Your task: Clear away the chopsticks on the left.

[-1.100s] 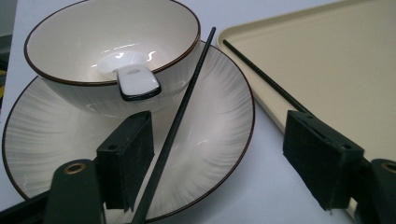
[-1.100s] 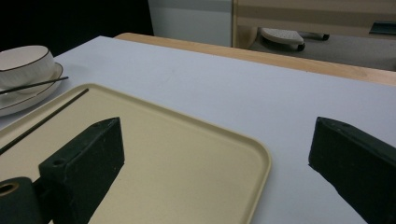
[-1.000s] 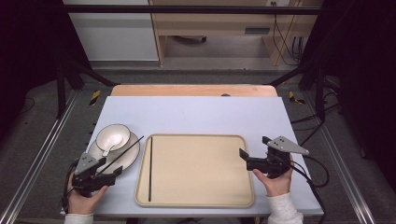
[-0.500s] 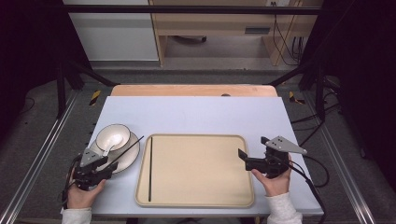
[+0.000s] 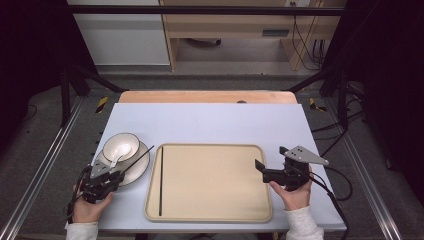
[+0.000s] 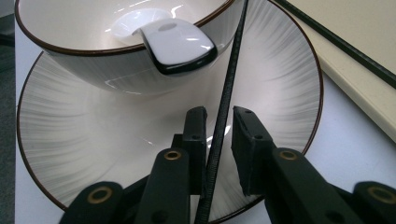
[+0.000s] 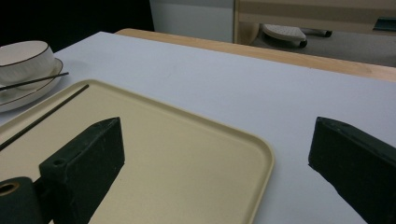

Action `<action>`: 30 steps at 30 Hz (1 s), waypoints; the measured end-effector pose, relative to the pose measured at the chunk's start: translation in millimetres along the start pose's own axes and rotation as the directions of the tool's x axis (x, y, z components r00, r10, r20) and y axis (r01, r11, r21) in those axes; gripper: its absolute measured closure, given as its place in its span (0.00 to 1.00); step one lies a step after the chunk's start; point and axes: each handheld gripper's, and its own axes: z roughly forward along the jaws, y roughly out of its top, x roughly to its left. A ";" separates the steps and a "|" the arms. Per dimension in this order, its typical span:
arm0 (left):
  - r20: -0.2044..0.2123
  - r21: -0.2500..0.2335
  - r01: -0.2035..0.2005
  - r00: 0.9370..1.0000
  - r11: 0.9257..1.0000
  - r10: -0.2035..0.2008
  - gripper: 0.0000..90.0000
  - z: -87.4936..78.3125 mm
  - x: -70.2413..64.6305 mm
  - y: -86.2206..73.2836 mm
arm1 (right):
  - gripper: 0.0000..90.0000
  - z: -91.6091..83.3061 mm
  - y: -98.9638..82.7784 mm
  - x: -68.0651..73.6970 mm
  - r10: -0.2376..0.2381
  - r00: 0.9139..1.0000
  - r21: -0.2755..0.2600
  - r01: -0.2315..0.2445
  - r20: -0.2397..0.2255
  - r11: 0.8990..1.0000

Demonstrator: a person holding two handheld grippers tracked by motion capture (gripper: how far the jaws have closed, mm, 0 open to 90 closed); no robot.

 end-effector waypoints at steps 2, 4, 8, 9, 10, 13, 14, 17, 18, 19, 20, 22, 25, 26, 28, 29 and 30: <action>0.003 0.001 -0.003 1.000 1.000 0.003 0.87 -0.1 -0.3 0.0 | 0.04 -0.1 0.0 -0.1 -0.001 1.000 0.001 0.001 0.000 1.000; 0.004 -0.003 -0.008 1.000 1.000 0.008 0.89 -1.1 -1.7 0.5 | 0.04 -0.2 0.1 -0.2 -0.001 1.000 0.001 0.001 0.000 1.000; 0.005 -0.007 -0.014 1.000 1.000 0.014 0.91 -1.4 -3.3 0.7 | 0.04 -0.2 0.1 -0.2 -0.001 1.000 0.001 0.001 0.000 1.000; 0.006 -0.006 -0.017 1.000 1.000 0.017 0.92 -1.7 -3.9 0.9 | 0.04 -0.2 0.1 -0.2 -0.001 1.000 0.002 0.001 0.000 1.000; 0.008 -0.005 -0.018 1.000 1.000 0.018 0.92 -2.0 -4.4 1.2 | 0.04 -0.2 0.1 -0.2 -0.001 1.000 0.001 0.001 0.000 1.000; 0.010 -0.016 -0.022 1.000 1.000 0.022 0.94 -2.6 -7.4 2.1 | 0.04 -0.4 0.2 -0.3 -0.001 1.000 0.000 0.001 0.000 1.000; 0.006 -0.020 -0.025 1.000 0.999 0.025 0.94 -3.4 -9.4 2.9 | 0.04 -0.5 0.3 -0.4 -0.001 1.000 0.000 0.001 0.001 1.000; 0.004 -0.031 -0.028 1.000 0.999 0.028 0.94 -5.4 -11.8 3.9 | 0.04 -0.6 0.3 -0.5 -0.002 1.000 -0.001 0.002 0.002 1.000; 0.006 -0.037 -0.030 1.000 0.999 0.030 0.94 -6.9 -13.2 4.7 | 0.04 -0.7 0.4 -0.5 -0.001 1.000 -0.002 0.001 0.002 1.000; 0.009 -0.043 -0.028 1.000 0.999 0.029 0.95 -7.6 -14.8 5.2 | 0.04 -0.9 0.4 -0.5 -0.001 1.000 -0.003 0.001 0.002 1.000; 0.008 -0.051 -0.031 0.999 0.998 0.031 0.95 -8.7 -17.5 6.0 | 0.04 -1.5 0.6 -0.8 -0.001 1.000 -0.002 0.001 0.001 1.000; 0.009 -0.055 -0.032 0.999 0.998 0.032 0.95 -9.4 -19.0 6.6 | 0.04 -1.6 0.6 -0.8 -0.002 1.000 -0.002 0.002 0.001 1.000; 0.008 -0.065 -0.033 0.999 0.997 0.034 0.95 -11.4 -23.1 8.4 | 0.04 -1.9 0.8 -1.0 -0.003 1.000 -0.004 0.003 0.002 1.000; 0.004 -0.079 -0.028 1.000 0.996 0.029 0.95 -13.3 -25.9 9.5 | 0.04 -1.9 0.8 -1.1 -0.004 1.000 -0.006 0.004 0.002 1.000; 0.005 -0.085 -0.027 1.000 0.996 0.028 0.95 -14.4 -27.2 10.0 | 0.04 -2.1 0.9 -1.1 -0.002 1.000 -0.004 0.002 0.003 1.000; 0.003 -0.092 -0.027 1.000 0.995 0.027 0.95 -15.6 -28.7 10.5 | 0.04 -2.2 0.9 -1.0 0.000 1.000 -0.005 0.000 0.002 1.000; 0.003 -0.103 -0.023 1.000 0.994 0.024 0.95 -16.8 -30.7 11.1 | 0.04 -2.3 0.9 -1.0 -0.001 1.000 -0.005 0.001 0.002 1.000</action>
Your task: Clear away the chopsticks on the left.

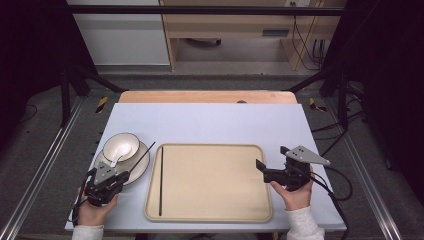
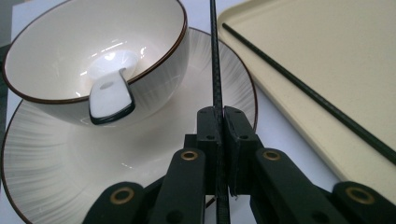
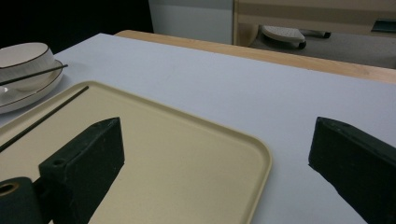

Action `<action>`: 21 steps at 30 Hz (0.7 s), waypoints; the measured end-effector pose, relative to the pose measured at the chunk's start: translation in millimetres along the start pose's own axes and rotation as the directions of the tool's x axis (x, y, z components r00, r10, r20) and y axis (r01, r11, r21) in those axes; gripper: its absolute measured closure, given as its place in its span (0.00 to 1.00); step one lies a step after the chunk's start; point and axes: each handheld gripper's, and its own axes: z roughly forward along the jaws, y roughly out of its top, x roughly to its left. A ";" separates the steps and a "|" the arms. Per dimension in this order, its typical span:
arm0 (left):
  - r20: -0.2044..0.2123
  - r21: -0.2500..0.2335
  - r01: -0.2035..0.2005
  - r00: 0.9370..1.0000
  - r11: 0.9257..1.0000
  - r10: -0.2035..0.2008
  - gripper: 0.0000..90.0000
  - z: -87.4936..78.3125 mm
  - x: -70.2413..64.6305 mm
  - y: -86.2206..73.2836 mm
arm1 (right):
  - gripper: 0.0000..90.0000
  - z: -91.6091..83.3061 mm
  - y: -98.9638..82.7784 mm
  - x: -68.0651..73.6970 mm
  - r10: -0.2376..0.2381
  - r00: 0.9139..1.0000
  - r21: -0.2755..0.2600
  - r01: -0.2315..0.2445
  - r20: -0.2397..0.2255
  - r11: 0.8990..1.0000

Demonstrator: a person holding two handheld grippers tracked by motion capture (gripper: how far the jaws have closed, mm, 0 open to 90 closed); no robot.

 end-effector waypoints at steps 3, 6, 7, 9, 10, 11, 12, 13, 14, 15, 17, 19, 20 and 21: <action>-0.004 -0.023 0.010 1.000 1.000 -0.010 0.95 -3.0 -7.1 2.7 | 0.04 -0.9 0.4 -0.4 -0.001 1.000 -0.004 0.001 0.002 1.000; -0.004 -0.040 0.027 1.000 0.999 -0.027 0.95 -4.8 -14.4 5.3 | 0.04 -1.7 0.8 -0.7 -0.001 1.000 -0.007 0.002 0.004 1.000; -0.004 -0.040 0.027 1.000 0.999 -0.027 0.95 -4.8 -14.4 5.3 | 0.04 -1.7 0.8 -0.7 -0.001 1.000 -0.007 0.002 0.004 1.000; -0.004 -0.055 0.048 0.999 0.997 -0.048 0.95 -5.2 -22.3 7.8 | 0.04 -2.0 0.9 -0.7 0.000 1.000 -0.008 0.000 0.003 1.000; -0.001 -0.057 0.059 0.998 0.997 -0.059 0.95 -5.2 -24.8 8.6 | 0.04 -2.0 0.9 -0.7 0.000 1.000 -0.008 0.000 0.003 1.000; 0.000 -0.060 0.066 0.998 0.996 -0.066 0.95 -5.2 -27.2 9.2 | 0.04 -2.0 0.9 -0.7 0.000 1.000 -0.008 0.000 0.003 1.000; 0.000 -0.060 0.066 0.998 0.996 -0.066 0.95 -5.2 -27.2 9.2 | 0.04 -2.0 0.9 -0.6 0.000 1.000 -0.008 0.000 0.003 1.000; 0.001 -0.067 0.072 0.997 0.995 -0.072 0.95 -5.1 -29.3 9.7 | 0.04 -2.0 0.9 -0.6 0.000 1.000 -0.008 0.000 0.003 1.000; -0.003 -0.075 0.079 0.997 0.994 -0.080 0.95 -5.2 -33.8 10.5 | 0.04 -1.9 0.8 -0.8 -0.002 1.000 -0.007 0.002 0.005 1.000; -0.003 -0.075 0.079 0.997 0.994 -0.080 0.95 -5.2 -33.8 10.5 | 0.04 -1.9 0.8 -0.8 -0.002 1.000 -0.007 0.002 0.005 1.000; -0.011 -0.087 0.092 0.996 0.992 -0.093 0.95 -4.6 -39.6 11.2 | 0.04 -1.8 0.8 -0.7 -0.002 1.000 -0.007 0.002 0.005 1.000; -0.015 -0.089 0.095 0.995 0.992 -0.097 0.95 -4.7 -41.4 11.5 | 0.04 -1.8 0.8 -0.7 -0.002 1.000 -0.007 0.002 0.004 1.000; -0.016 -0.091 0.098 0.995 0.991 -0.100 0.95 -4.8 -42.7 11.7 | 0.04 -1.8 0.8 -0.6 -0.001 1.000 -0.007 0.001 0.004 1.000; -0.020 -0.094 0.100 0.995 0.991 -0.102 0.95 -5.1 -44.0 12.0 | 0.04 -1.8 0.8 -0.5 -0.001 1.000 -0.007 0.001 0.003 1.000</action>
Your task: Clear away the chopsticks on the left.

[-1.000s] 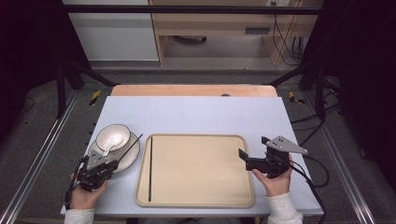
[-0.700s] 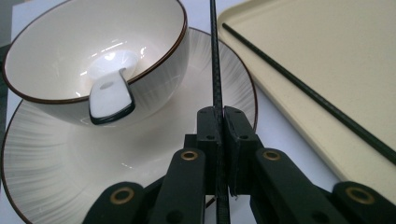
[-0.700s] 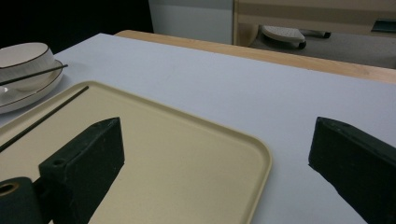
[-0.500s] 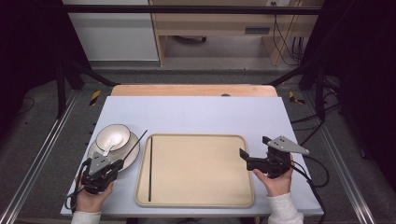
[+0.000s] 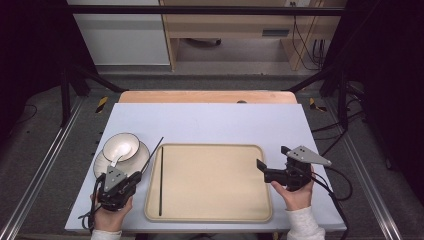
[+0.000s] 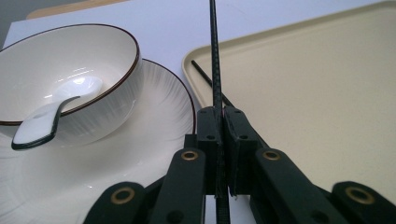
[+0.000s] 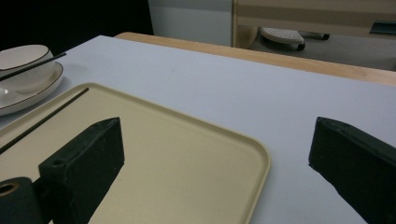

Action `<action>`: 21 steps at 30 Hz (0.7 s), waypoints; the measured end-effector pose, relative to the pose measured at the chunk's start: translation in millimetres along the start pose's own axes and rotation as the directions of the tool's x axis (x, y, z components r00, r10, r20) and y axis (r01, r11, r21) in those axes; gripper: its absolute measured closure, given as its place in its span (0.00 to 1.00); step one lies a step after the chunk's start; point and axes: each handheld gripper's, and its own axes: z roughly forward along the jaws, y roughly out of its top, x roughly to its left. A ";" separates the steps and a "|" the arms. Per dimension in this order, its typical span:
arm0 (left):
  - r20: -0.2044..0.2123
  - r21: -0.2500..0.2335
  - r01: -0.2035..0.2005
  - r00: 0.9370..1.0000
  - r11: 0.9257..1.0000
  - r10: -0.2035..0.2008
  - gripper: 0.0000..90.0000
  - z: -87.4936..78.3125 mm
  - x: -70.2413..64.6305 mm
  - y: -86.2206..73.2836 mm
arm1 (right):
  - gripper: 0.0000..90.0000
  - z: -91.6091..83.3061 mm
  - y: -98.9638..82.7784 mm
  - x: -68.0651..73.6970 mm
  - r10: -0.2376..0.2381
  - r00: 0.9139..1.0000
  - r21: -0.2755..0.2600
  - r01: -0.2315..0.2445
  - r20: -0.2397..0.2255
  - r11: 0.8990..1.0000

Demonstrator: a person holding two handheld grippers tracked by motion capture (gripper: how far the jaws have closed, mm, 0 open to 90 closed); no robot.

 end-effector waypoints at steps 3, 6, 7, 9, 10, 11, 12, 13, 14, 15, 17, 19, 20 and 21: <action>-0.017 -0.014 0.009 1.000 1.000 -0.009 0.95 -0.6 -5.0 0.7 | 0.04 0.3 -0.1 0.2 0.002 1.000 0.001 -0.002 0.000 1.000; -0.036 -0.034 0.017 0.999 0.999 -0.019 0.95 -0.8 -12.4 2.3 | 0.04 1.3 -0.5 0.7 0.001 1.000 0.004 -0.001 -0.001 1.000; -0.036 -0.034 0.017 0.999 0.999 -0.019 0.95 -0.8 -12.4 2.3 | 0.04 1.3 -0.5 0.7 0.001 1.000 0.004 -0.001 -0.001 1.000; -0.040 -0.049 0.029 0.999 0.998 -0.031 0.95 -0.6 -17.5 4.0 | 0.04 1.4 -0.6 0.9 0.001 1.000 0.003 -0.001 -0.002 1.000; -0.042 -0.058 0.042 0.998 0.997 -0.044 0.95 0.1 -21.5 6.2 | 0.04 1.6 -0.6 0.9 0.002 1.000 0.002 -0.002 -0.004 1.000; -0.042 -0.058 0.042 0.998 0.997 -0.044 0.95 0.1 -21.5 6.2 | 0.04 1.6 -0.7 1.0 0.001 1.000 0.003 -0.001 -0.005 1.000; -0.041 -0.063 0.050 0.998 0.997 -0.053 0.95 0.6 -24.0 7.6 | 0.04 1.6 -0.7 1.0 0.001 1.000 0.003 -0.001 -0.005 1.000; -0.046 -0.069 0.056 0.997 0.996 -0.059 0.95 1.2 -26.7 9.0 | 0.04 1.6 -0.6 1.0 0.003 1.000 0.003 -0.002 -0.006 1.000; -0.049 -0.078 0.062 0.997 0.995 -0.066 0.95 2.0 -29.4 10.2 | 0.04 1.3 -0.5 1.0 0.003 1.000 0.003 -0.003 -0.007 1.000; -0.046 -0.085 0.072 0.996 0.994 -0.076 0.95 2.6 -32.5 11.9 | 0.04 0.8 -0.3 0.8 0.005 1.000 -0.001 -0.005 -0.008 1.000; -0.055 -0.089 0.069 0.996 0.994 -0.074 0.95 3.4 -37.0 14.2 | 0.04 -0.4 0.3 0.4 0.006 1.000 -0.005 -0.006 -0.008 1.000; -0.067 -0.101 0.078 0.994 0.992 -0.085 0.95 4.3 -43.1 16.8 | 0.04 -1.5 0.7 0.0 0.005 1.000 -0.014 -0.005 -0.012 1.000; -0.067 -0.101 0.078 0.994 0.992 -0.085 0.95 4.3 -43.1 16.8 | 0.04 -1.5 0.7 0.0 0.005 1.000 -0.014 -0.005 -0.012 1.000; -0.060 -0.104 0.089 0.994 0.991 -0.096 0.95 4.3 -44.6 17.4 | 0.04 -1.8 0.9 0.4 0.009 1.000 -0.015 -0.009 -0.013 1.000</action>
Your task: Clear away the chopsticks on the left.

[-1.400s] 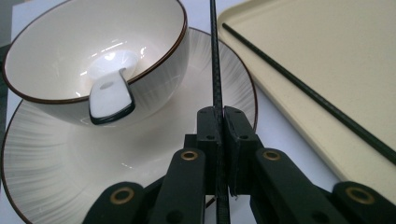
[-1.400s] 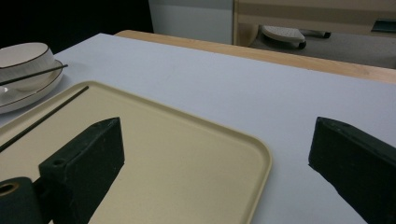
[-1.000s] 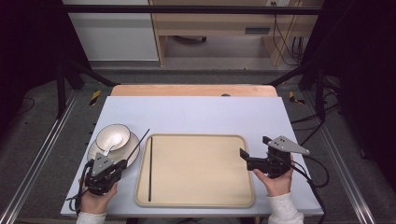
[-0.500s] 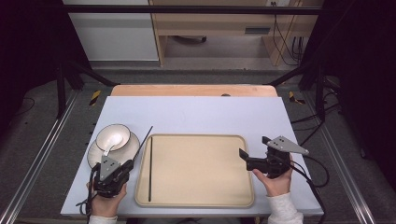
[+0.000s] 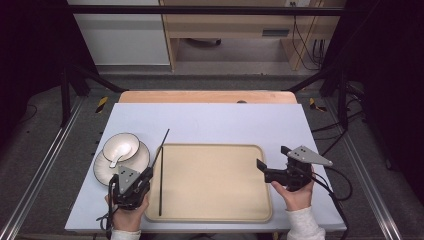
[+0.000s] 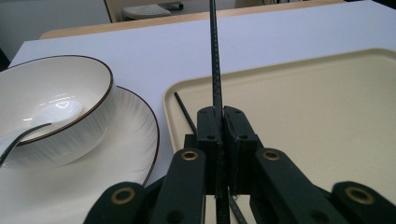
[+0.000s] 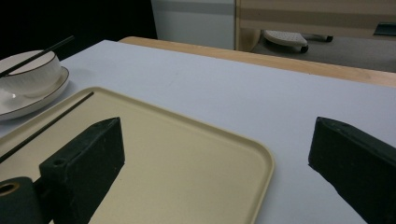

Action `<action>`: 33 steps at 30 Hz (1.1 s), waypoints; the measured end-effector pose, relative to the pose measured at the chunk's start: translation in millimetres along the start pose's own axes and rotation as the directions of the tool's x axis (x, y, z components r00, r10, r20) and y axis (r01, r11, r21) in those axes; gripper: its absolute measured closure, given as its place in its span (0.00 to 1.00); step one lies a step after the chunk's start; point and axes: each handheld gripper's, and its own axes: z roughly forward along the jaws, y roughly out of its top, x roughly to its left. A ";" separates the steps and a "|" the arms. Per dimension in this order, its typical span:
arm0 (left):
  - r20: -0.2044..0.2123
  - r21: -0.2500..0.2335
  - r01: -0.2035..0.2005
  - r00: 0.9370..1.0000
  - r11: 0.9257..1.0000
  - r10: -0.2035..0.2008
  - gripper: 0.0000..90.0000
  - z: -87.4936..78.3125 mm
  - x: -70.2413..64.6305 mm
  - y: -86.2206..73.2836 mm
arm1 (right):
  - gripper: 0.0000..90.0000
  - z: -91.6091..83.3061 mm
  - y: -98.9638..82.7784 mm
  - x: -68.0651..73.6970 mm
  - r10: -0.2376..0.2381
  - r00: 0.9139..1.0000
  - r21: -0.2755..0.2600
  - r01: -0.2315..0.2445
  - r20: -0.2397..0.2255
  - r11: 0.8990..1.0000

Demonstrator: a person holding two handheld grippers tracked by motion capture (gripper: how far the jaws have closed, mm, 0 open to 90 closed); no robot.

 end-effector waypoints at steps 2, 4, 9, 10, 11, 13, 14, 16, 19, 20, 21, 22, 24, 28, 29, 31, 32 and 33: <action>-0.002 -0.011 0.022 1.000 1.000 -0.022 0.95 0.9 -4.4 1.0 | 0.04 0.0 0.1 0.2 0.002 1.000 0.000 -0.002 -0.002 1.000; -0.001 -0.020 0.038 0.999 0.999 -0.038 0.95 1.6 -6.6 1.3 | 0.04 -0.2 0.2 0.1 0.002 1.000 0.001 -0.002 -0.003 1.000; -0.004 -0.043 0.070 0.997 0.997 -0.071 0.95 3.6 -15.4 -0.7 | 0.04 -0.5 0.4 0.1 0.005 1.000 -0.002 -0.005 -0.004 1.000; -0.009 -0.047 0.075 0.997 0.996 -0.076 0.95 4.4 -18.1 -2.1 | 0.04 0.0 0.2 0.1 0.002 1.000 0.000 -0.002 -0.004 1.000; -0.010 -0.049 0.077 0.997 0.996 -0.078 0.95 5.0 -19.6 -3.1 | 0.04 0.6 -0.1 0.2 -0.001 1.000 0.000 0.001 -0.005 1.000; -0.010 -0.053 0.090 0.996 0.995 -0.090 0.95 6.6 -23.3 -6.4 | 0.04 1.2 -0.3 0.8 0.005 1.000 0.003 -0.004 -0.008 1.000; -0.010 -0.050 0.097 0.995 0.994 -0.097 0.95 7.7 -25.1 -8.7 | 0.04 1.3 -0.5 0.6 -0.001 1.000 0.004 0.001 -0.009 1.000; -0.001 -0.050 0.111 0.994 0.993 -0.111 0.95 10.1 -28.0 -11.9 | 0.04 1.4 -0.3 1.0 0.003 1.000 0.005 -0.003 -0.009 1.000; 0.003 -0.040 0.120 0.993 0.992 -0.120 0.95 14.7 -33.0 -16.9 | 0.04 1.3 -0.3 1.0 0.003 1.000 0.003 -0.003 -0.008 1.000; 0.004 -0.036 0.118 0.993 0.992 -0.118 0.95 16.2 -35.1 -18.7 | 0.04 1.3 -0.3 1.0 0.003 1.000 0.003 -0.003 -0.008 1.000; 0.004 -0.031 0.115 0.993 0.993 -0.115 0.95 18.2 -37.6 -21.0 | 0.04 1.4 -0.4 0.9 -0.002 1.000 0.003 0.002 -0.012 1.000; 0.006 -0.025 0.117 0.993 0.993 -0.117 0.95 21.2 -40.4 -24.2 | 0.04 1.5 -0.3 1.3 0.002 1.000 0.004 -0.002 -0.011 1.000; 0.006 -0.019 0.121 0.993 0.992 -0.121 0.95 23.7 -41.9 -26.4 | 0.05 1.9 -0.4 1.5 0.002 1.000 0.002 -0.002 -0.013 1.000; 0.009 0.018 0.113 0.994 0.993 -0.113 0.95 33.3 -45.6 -34.3 | 0.05 2.6 -0.9 1.2 -0.004 1.000 0.007 0.004 -0.012 1.000; 0.009 0.018 0.113 0.994 0.993 -0.113 0.95 33.3 -45.6 -34.3 | 0.05 2.6 -0.9 1.2 -0.004 1.000 0.007 0.004 -0.012 1.000; 0.009 0.026 0.119 0.993 0.993 -0.120 0.95 36.5 -46.6 -36.5 | 0.05 2.6 -0.9 1.2 -0.004 1.000 0.006 0.004 -0.012 1.000; 0.008 0.039 0.114 0.993 0.993 -0.114 0.95 38.4 -46.8 -37.4 | 0.05 2.6 -0.9 1.2 -0.004 1.000 0.007 0.004 -0.013 1.000; 0.008 0.039 0.114 0.993 0.993 -0.114 0.95 38.4 -46.8 -37.4 | 0.05 2.6 -0.9 1.2 -0.004 1.000 0.007 0.004 -0.013 1.000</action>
